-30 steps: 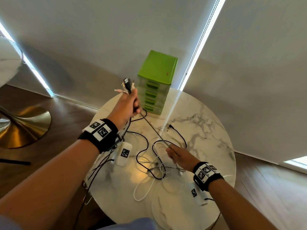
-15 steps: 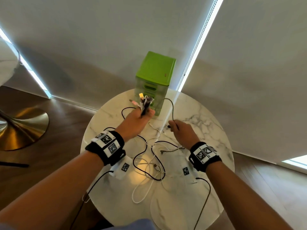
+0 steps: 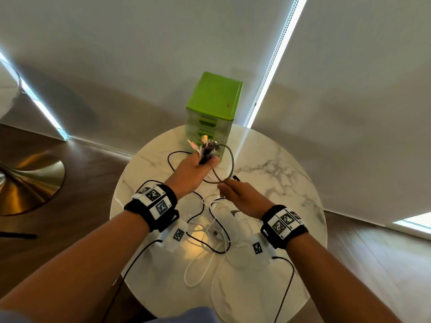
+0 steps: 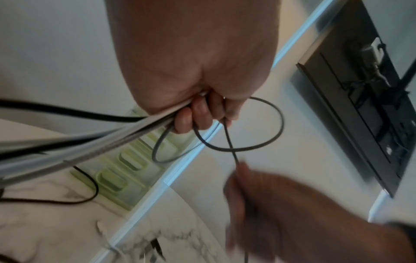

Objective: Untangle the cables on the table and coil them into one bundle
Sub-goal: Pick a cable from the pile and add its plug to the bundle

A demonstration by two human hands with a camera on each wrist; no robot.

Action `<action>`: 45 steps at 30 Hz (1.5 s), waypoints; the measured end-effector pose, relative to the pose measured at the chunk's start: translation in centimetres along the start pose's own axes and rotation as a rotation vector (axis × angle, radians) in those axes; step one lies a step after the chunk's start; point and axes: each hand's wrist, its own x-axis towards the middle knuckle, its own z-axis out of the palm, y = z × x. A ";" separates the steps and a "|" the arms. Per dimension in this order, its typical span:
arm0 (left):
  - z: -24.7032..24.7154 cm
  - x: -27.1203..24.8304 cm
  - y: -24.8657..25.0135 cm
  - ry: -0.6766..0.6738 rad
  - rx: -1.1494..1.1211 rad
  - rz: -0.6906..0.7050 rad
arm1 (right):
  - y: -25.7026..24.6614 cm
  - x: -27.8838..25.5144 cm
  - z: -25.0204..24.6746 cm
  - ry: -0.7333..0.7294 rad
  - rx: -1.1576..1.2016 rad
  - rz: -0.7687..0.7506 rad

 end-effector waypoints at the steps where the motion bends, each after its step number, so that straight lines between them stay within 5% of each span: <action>1: -0.7 0.2 0.2 0.041 -0.025 -0.006 | 1.1 -0.3 0.1 -0.029 0.010 0.033; 5: -4.7 1.1 0.3 0.188 -0.049 -0.023 | 6.2 -2.0 0.8 -0.122 -0.030 0.182; 10: -6.2 0.5 0.6 0.205 -0.012 0.013 | 7.8 -0.6 0.2 -0.076 -0.117 0.221; 17: -6.6 -1.8 0.9 0.188 -0.039 0.077 | 3.9 3.3 0.5 0.305 -0.410 0.096; 24: -9.1 -4.3 0.5 0.312 -0.123 0.060 | -4.3 4.6 5.3 -0.138 -0.463 -0.096; 32: -15.6 -8.7 -1.4 0.468 -0.215 -0.005 | -13.9 8.4 12.4 -0.169 -0.044 -0.373; 39: -21.5 -13.8 -3.8 0.624 -0.260 -0.061 | -17.2 11.1 16.8 -0.099 0.192 -0.379; 45: -24.8 -17.7 -7.3 0.747 -0.485 -0.121 | -16.4 12.2 22.5 -0.232 0.138 -0.245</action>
